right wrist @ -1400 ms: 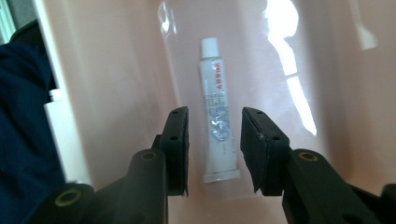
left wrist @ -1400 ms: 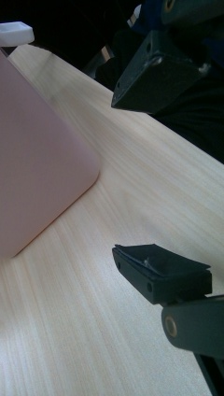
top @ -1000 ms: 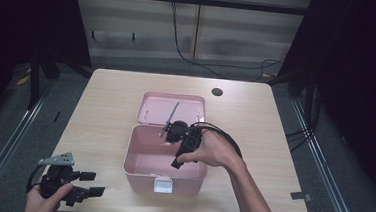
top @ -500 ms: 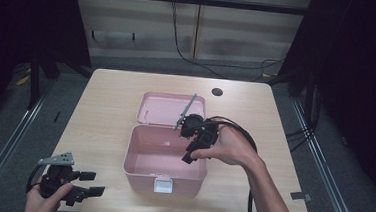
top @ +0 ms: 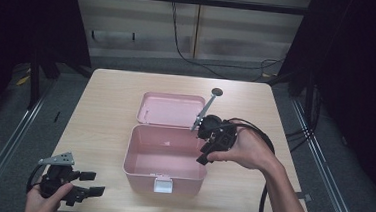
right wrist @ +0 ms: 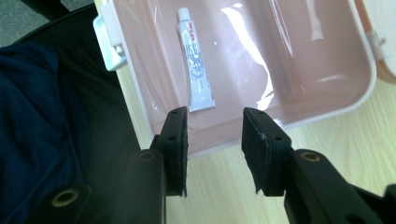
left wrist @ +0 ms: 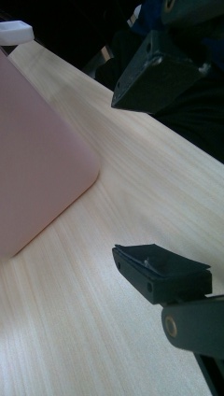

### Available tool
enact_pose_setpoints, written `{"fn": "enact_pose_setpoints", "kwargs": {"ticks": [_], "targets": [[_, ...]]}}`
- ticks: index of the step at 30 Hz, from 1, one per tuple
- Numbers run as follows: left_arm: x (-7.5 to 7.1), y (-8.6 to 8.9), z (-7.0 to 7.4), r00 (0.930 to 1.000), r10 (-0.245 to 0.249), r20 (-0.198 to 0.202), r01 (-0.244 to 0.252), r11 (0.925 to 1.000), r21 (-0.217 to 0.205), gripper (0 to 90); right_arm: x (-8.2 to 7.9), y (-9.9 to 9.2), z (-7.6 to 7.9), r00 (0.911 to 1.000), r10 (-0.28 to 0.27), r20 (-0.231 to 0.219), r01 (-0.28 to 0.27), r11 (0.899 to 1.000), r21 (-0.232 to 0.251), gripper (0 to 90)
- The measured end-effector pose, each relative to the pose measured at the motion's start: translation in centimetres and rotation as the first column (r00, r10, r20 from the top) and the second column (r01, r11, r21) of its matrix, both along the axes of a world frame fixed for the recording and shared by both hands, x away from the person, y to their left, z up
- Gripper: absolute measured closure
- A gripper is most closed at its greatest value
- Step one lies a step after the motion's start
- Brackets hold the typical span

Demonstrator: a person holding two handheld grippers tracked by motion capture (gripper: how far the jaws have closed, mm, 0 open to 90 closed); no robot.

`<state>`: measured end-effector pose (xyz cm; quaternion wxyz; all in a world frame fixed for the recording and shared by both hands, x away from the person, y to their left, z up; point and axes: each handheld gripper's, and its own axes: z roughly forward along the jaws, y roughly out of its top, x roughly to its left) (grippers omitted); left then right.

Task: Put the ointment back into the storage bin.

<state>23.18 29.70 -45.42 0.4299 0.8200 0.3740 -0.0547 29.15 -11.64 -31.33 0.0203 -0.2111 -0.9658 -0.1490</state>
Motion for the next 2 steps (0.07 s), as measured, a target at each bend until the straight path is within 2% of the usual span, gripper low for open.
{"fn": "enact_pose_setpoints", "kwargs": {"ticks": [2], "targets": [[0.00,-0.01,-0.01,1.0000,0.001,-0.001,-0.001,1.0000,0.000,23.8,-0.23,-0.38,-0.09,0.9999,-0.009,0.007,0.009,1.000,0.003,61.7]]}}
